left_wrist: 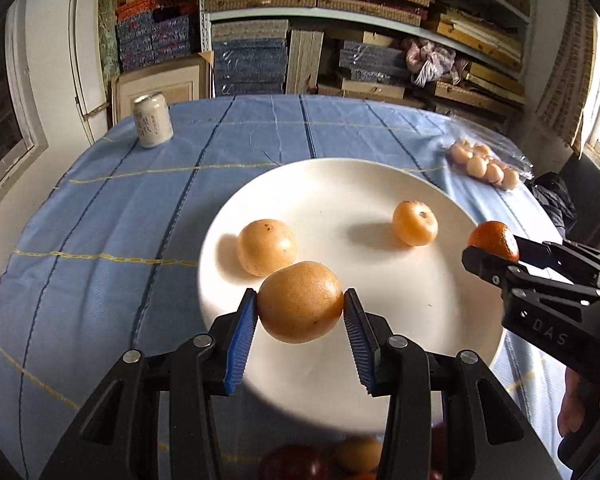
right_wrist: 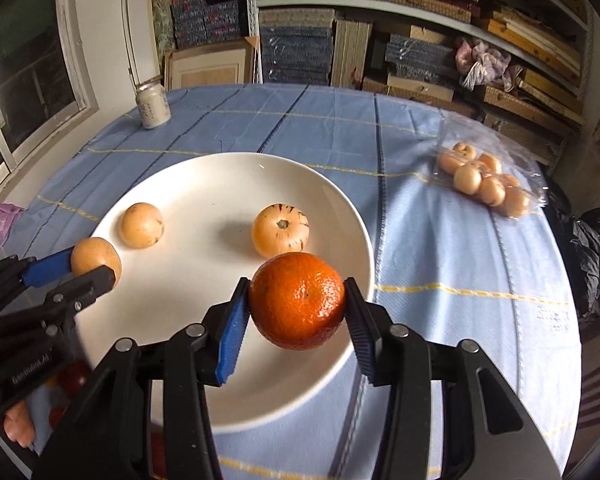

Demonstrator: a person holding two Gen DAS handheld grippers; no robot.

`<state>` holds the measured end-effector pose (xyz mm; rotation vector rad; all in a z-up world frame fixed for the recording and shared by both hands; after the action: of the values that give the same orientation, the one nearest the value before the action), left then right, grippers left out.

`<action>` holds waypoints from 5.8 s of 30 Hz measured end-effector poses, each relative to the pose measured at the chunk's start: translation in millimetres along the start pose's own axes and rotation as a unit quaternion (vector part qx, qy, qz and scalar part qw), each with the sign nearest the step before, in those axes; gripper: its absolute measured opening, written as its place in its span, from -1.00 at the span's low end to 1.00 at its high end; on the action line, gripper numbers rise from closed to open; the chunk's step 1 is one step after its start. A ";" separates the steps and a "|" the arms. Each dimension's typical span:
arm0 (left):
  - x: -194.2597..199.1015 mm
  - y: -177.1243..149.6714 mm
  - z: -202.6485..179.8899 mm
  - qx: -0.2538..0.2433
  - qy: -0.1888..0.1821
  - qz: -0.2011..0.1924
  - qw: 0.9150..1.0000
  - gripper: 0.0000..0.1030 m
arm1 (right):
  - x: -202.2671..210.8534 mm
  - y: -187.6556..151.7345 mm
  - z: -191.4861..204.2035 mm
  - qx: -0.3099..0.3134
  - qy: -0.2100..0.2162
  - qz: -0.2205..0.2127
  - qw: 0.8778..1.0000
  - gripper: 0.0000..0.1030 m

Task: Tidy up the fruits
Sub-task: 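Place the orange and pear on the white plate, opening both grippers, then grasp the dark mangosteen with the right gripper while the left gripper grasps a yellow tangerine, then lower the mangosteen and tangerine onto the white plate and open both grippers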

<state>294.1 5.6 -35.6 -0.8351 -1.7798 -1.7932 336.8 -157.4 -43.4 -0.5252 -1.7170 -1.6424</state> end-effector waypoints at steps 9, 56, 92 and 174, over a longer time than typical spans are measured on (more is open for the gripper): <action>30.5 -0.7 12.2 0.011 0.012 -0.041 0.999 0.44 | 25.0 -4.2 -5.0 -0.008 -0.008 -0.034 0.999 0.23; 102.2 -148.0 94.7 0.126 -0.070 -0.024 0.989 0.67 | 112.7 -194.9 67.8 0.010 0.115 0.013 0.993 -0.07; 69.1 -118.1 59.6 0.036 0.014 -0.003 0.999 -0.22 | 128.6 -203.6 62.9 -0.001 0.141 -0.023 0.990 -0.06; -0.1 30.2 6.8 0.021 -0.020 0.006 1.000 0.15 | 44.6 -20.5 -19.5 -0.054 0.045 -0.045 0.997 0.39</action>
<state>316.2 11.1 -14.6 -0.8694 -1.8265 -1.7368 296.0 -186.5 -26.6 -0.4227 -1.6128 -1.8022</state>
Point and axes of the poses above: each gripper's, at about its wrist camera, not at the fingertips, and x roughly against the way its jaws point, z to its left, y to its top, the point moved 1 cm from there along -x, roughly the way its jaws point, and after that the axes turned 3 degrees about -z, right-handed, at the moved point
